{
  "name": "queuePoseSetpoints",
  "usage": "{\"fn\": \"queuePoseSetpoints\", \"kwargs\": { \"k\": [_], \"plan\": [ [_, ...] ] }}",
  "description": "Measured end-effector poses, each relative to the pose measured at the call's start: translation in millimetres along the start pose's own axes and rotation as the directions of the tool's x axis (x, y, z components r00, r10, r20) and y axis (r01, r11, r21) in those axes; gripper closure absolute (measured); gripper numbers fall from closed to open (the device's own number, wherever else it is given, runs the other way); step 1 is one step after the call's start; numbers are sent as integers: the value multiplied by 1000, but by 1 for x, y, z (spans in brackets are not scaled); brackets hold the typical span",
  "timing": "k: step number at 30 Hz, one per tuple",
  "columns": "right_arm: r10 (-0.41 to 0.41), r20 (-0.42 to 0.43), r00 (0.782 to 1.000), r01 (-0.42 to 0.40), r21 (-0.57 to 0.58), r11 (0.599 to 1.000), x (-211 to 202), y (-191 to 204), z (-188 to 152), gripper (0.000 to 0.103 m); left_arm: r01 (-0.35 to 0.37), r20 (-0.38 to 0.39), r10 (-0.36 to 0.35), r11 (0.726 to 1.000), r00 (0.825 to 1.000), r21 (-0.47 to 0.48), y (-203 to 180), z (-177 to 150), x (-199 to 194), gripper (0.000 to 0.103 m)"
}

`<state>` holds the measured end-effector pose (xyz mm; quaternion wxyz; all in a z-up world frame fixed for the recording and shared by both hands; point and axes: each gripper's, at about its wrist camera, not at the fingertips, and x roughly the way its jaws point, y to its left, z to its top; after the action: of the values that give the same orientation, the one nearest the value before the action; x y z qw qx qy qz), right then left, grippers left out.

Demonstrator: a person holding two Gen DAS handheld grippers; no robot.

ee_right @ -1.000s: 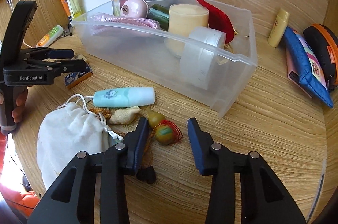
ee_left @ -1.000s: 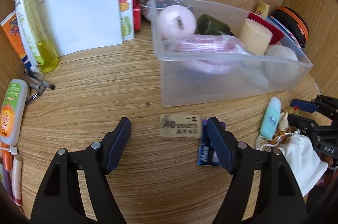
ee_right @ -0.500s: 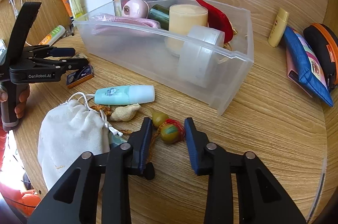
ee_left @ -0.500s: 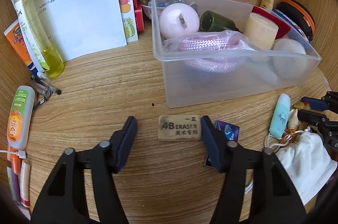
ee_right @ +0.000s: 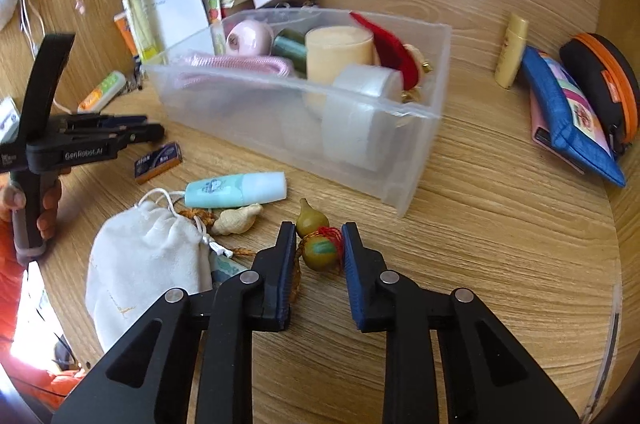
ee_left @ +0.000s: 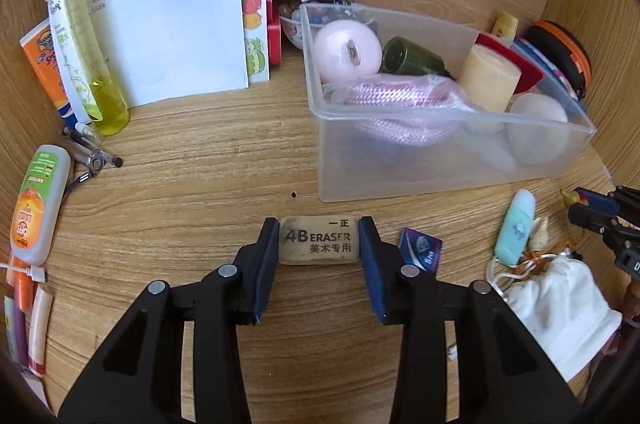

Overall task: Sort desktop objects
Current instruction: 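Grasp the tan eraser with the left gripper while the right gripper grasps the gourd trinket, then carry the eraser and gourd trinket over the clear box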

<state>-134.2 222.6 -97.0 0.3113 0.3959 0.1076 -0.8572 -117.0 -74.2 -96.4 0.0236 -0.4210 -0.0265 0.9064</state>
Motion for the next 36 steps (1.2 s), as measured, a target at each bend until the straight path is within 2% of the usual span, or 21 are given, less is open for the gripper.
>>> {"fn": "queuePoseSetpoints", "kwargs": {
  "k": [6,16,25,36],
  "plan": [
    [-10,70,998,8,26,1000,-23,-6,9,82,23,58,-21,999,998,-24,-2,0,-22,64],
    [-21,154,988,22,-4,1000,-47,1,28,82,45,128,-42,999,991,-20,-7,11,-44,64],
    [-15,191,981,16,-5,1000,-47,1,48,82,52,164,-50,999,985,-3,-12,24,-55,64],
    [8,190,982,-7,-9,1000,-23,6,79,82,101,182,-111,993,977,63,-42,51,-53,64]
  ]
}}
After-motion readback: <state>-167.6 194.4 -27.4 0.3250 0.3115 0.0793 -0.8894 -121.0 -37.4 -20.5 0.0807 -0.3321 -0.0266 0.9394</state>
